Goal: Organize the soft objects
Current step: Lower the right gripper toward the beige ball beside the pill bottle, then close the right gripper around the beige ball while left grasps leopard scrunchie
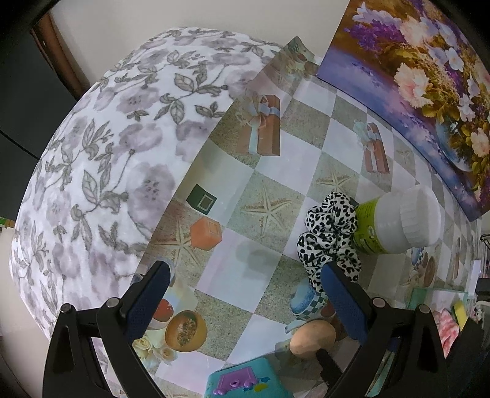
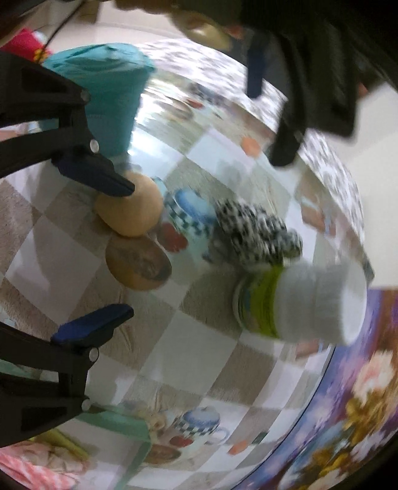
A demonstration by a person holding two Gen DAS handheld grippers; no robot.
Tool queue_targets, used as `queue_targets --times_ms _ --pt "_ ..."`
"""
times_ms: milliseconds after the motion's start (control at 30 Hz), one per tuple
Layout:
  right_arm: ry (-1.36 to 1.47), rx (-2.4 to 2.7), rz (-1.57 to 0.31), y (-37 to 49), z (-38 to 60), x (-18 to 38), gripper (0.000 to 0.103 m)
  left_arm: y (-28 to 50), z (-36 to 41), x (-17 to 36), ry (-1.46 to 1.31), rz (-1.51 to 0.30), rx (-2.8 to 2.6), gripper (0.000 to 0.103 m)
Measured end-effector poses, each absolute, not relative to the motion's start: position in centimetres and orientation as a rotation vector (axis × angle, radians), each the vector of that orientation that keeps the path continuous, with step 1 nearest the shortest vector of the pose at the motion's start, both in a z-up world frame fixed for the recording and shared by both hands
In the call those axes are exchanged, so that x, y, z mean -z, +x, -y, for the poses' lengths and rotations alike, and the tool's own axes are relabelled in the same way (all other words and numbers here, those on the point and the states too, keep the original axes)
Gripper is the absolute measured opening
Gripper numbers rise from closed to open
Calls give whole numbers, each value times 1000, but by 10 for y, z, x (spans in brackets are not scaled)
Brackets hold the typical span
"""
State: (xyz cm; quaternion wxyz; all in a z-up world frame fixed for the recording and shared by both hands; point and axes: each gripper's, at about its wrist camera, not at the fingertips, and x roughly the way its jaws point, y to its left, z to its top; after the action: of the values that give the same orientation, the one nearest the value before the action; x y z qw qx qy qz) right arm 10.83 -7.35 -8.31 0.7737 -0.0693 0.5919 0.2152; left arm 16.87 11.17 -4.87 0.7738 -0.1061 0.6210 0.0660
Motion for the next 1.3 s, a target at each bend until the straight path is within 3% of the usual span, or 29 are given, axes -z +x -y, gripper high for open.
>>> queue_targets --times_ms 400,967,1300 --pt "-208 -568 -1234 99 62 88 66 169 -113 53 -227 -1358 -152 99" --pt "-166 -612 -1204 100 52 93 34 169 -111 53 -217 -1359 -150 99" --pt "-136 -426 -1200 121 88 91 32 170 -108 55 -206 -1364 -142 99"
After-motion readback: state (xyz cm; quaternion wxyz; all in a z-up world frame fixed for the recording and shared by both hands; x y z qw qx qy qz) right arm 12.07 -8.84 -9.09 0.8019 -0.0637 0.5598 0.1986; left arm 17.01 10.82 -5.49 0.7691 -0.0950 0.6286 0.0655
